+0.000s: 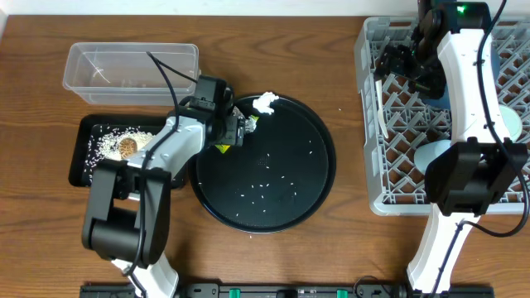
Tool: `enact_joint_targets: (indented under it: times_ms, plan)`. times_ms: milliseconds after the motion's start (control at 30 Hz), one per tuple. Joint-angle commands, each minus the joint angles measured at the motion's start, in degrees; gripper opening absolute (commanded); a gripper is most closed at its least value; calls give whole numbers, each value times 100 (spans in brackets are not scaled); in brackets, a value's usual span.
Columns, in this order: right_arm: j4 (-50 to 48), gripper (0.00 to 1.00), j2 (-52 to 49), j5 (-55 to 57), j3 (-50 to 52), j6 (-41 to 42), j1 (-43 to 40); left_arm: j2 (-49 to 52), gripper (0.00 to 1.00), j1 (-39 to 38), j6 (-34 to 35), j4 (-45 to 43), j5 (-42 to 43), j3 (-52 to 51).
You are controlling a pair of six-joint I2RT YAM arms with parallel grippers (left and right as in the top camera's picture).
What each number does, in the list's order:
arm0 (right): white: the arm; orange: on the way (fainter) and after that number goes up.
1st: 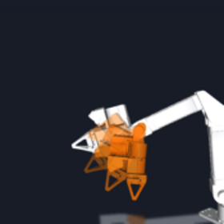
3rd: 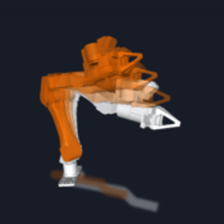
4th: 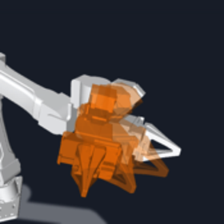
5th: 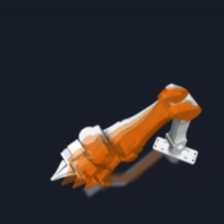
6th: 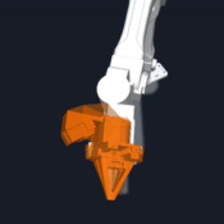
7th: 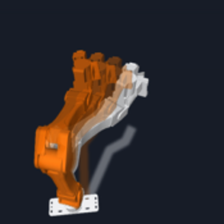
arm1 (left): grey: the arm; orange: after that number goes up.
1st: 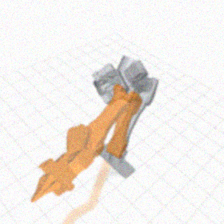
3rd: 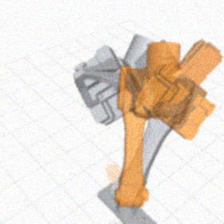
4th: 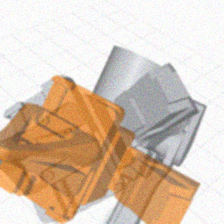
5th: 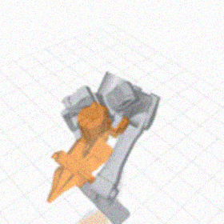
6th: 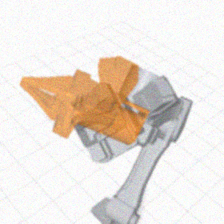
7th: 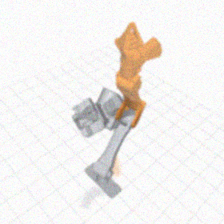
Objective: Sort waste into correct bins and load items into the dishwasher rack
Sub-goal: 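Grasp the foil and yellow wrapper with the left gripper, then carry the wrapper left and drop it into the clear plastic bin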
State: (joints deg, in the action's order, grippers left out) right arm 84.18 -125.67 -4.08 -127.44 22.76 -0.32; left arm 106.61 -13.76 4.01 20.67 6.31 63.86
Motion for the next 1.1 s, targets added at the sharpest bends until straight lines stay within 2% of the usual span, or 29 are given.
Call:
enact_joint_targets:
  times_ms: [0, 133, 200, 333, 367, 633, 733, 900, 1067]
  plan:
    - [4, 99, 90, 0, -118, -74, 74, 219, 82, -9, -101, 55, 127, 85]
    - [4, 99, 90, 0, -118, -74, 74, 232, 69, -9, -101, 50, 127, 87]
    - [4, 99, 90, 0, -118, -74, 74, 232, 56, -9, -101, 50, 122, 87]
    - [4, 99, 90, 0, -118, -74, 74, 219, 13, -9, -101, 24, 120, 90]
    - [4, 99, 90, 0, -118, -74, 74, 205, 7, -7, -101, 20, 122, 101]
    - [4, 99, 90, 0, -118, -74, 74, -444, 6, -7, -101, -33, 114, 356]
    - [4, 99, 90, 0, -118, -74, 74, -901, 6, -2, -98, -444, -81, 442]
    - [4, 99, 90, 0, -118, -74, 74, -1469, 6, 2, -92, -1519, -1073, 442]
    - [4, 99, 90, 0, -118, -74, 74, -1486, 6, 201, -103, -2354, -1993, 442]
